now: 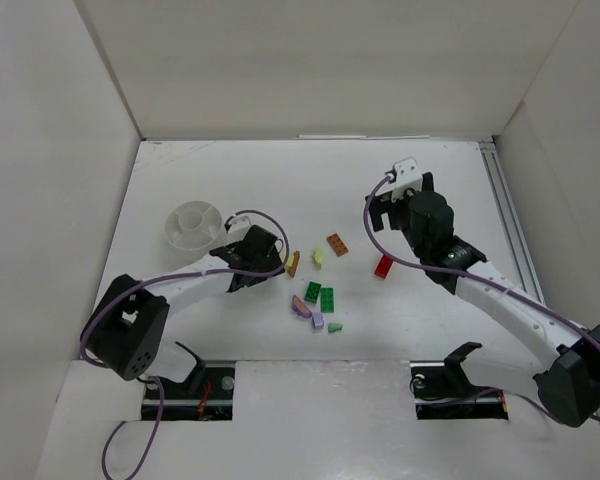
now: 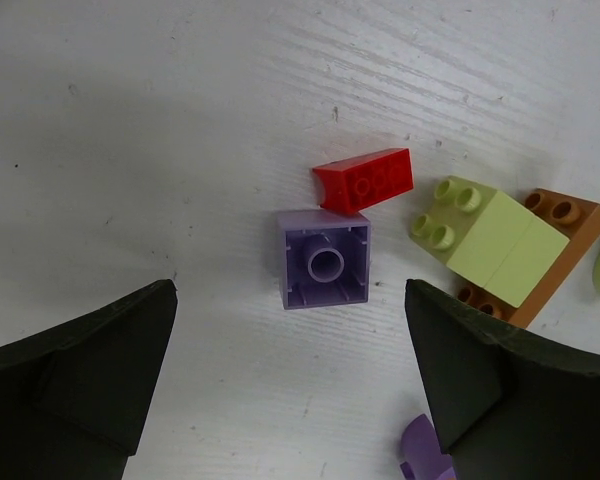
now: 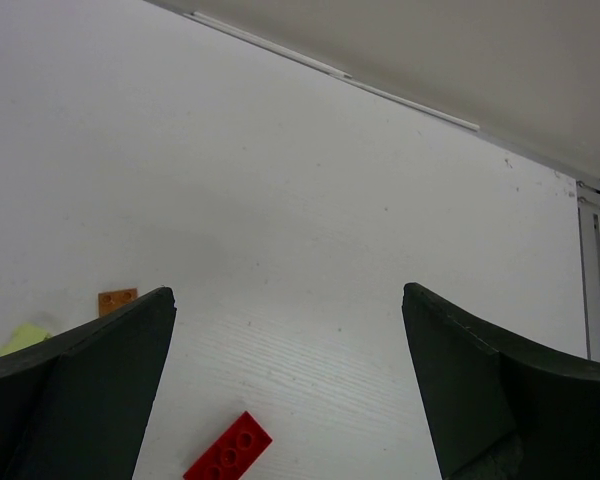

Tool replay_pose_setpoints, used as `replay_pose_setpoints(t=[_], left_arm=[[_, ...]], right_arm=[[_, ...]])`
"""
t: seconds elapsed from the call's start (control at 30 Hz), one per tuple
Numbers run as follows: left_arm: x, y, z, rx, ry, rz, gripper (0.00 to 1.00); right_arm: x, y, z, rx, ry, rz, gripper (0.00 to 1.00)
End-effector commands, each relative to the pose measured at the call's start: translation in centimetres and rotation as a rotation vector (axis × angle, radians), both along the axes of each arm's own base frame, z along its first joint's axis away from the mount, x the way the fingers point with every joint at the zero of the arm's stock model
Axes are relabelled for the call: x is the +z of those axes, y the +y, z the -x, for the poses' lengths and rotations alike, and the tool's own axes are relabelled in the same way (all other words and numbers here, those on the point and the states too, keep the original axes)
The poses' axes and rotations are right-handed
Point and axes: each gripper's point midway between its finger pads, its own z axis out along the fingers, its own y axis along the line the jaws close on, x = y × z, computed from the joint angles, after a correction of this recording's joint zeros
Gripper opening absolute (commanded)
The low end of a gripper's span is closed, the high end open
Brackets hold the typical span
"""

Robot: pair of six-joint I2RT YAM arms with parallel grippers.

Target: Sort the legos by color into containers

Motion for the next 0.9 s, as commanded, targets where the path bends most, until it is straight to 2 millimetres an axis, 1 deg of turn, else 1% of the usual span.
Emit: replay_pose_setpoints(t=[0.0,0.03,0.07,0.1,0.13,0.2,0.23,0.27,0.3,0.33,0.37,0.4,0.43,0.47,0.5,0.53,0.57,0.6,0.63,0.67,0.7,0.77,0.8,0.83,0.87], left_arm=[[-0.7,0.1,-0.3,0.016,-0.002,-0.009,0.96],[-1.2,0.3,-0.2,0.029,0.007,-0.02,0.95],[-1.0,0.3,-0.6,0.034,0.0,-0.026,0.93],[-0.9,0.1,-0.9,0.042,-0.002,-0.02,0.89],[-1.3,0.4,-0.9,0.048,0.002,-0.038,0.87],[-1.2,0.4,-1.2,0.054,-0.005,-0.047,0.83],[-1.2,0.3,-1.2,0.061,-0.005,-0.042,0.79],[-1.5,0.4,-1.2,0.061,0.002,-0.047,0.79],[-1.2,0.2,-1.4,0.061,-0.005,-0.042,0.75],[-1.2,0.2,-1.4,0.052,-0.005,-0.048,0.72],[-1.2,0.1,-1.6,0.052,-0.005,-0.048,0.65],[-1.2,0.1,-1.6,0.045,-0.004,-0.053,0.61],[-1.2,0.0,-1.5,0.041,0.001,-0.047,0.56],[-1.3,0.1,-1.3,0.04,0.009,-0.053,0.52],[-0.9,0.1,-1.4,0.032,-0.001,-0.051,0.42],[-0.6,-0.1,-1.4,0.028,-0.008,-0.036,0.39],[-0.7,-0.1,-1.1,0.023,-0.002,-0.031,0.36],[-0.2,-0.1,-1.2,0.015,-0.014,-0.028,0.36],[-0.2,-0.4,-1.2,-0.004,-0.012,-0.018,0.36],[0.3,-0.6,-1.2,-0.009,-0.022,-0.002,0.36],[0.7,-0.7,-1.3,-0.009,-0.034,0.007,0.34],[1.2,-0.6,-1.2,-0.009,-0.04,0.011,0.33],[1.9,-0.2,-1.3,0.003,-0.054,-0.003,0.33],[2.1,-0.1,-1.1,0.003,-0.054,-0.003,0.31],[3.4,0.3,-1.5,0.027,-0.083,-0.008,0.31]], right_arm=[[2.4,0.5,0.0,0.032,-0.049,-0.042,1.0],[2.9,0.3,0.2,0.02,-0.059,-0.055,1.0],[2.7,0.1,0.4,0.02,-0.059,-0.056,1.0],[2.7,0.1,0.4,0.02,-0.059,-0.056,1.0],[2.6,0.1,0.6,0.019,-0.057,-0.064,1.0],[2.3,0.0,0.8,0.017,-0.051,-0.071,1.0],[1.1,-0.1,1.0,0.016,-0.03,-0.058,1.0],[1.4,-0.2,1.1,0.014,-0.037,-0.075,1.0],[0.7,-0.2,1.2,0.014,-0.024,-0.068,1.0],[0.7,-0.2,1.2,0.012,-0.022,-0.076,1.0],[0.4,-0.3,1.5,0.012,-0.019,-0.075,1.0],[-0.2,-0.4,1.6,0.012,-0.009,-0.069,1.0],[-0.2,-0.9,1.4,-0.008,-0.011,-0.067,1.0],[-0.6,-1.1,1.5,-0.017,-0.004,-0.06,1.0],[-0.6,-1.1,1.5,-0.019,-0.002,-0.069,1.0],[-0.6,-1.1,1.5,-0.019,-0.002,-0.069,1.0],[-0.6,-1.0,1.5,-0.021,0.0,-0.079,1.0],[-0.6,-1.0,1.5,-0.021,0.0,-0.079,1.0],[-1.1,-1.2,1.2,-0.031,0.011,-0.072,1.0],[-1.1,-1.0,1.2,-0.019,0.013,-0.074,1.0],[-1.1,-1.0,1.2,-0.019,0.013,-0.074,1.0],[-1.5,-1.0,1.1,-0.016,0.026,-0.082,1.0],[-1.5,-1.0,1.1,-0.016,0.026,-0.082,1.0],[-1.5,-0.8,1.1,-0.007,0.028,-0.084,1.0],[-1.6,-1.0,1.3,-0.005,0.026,-0.074,1.0]])
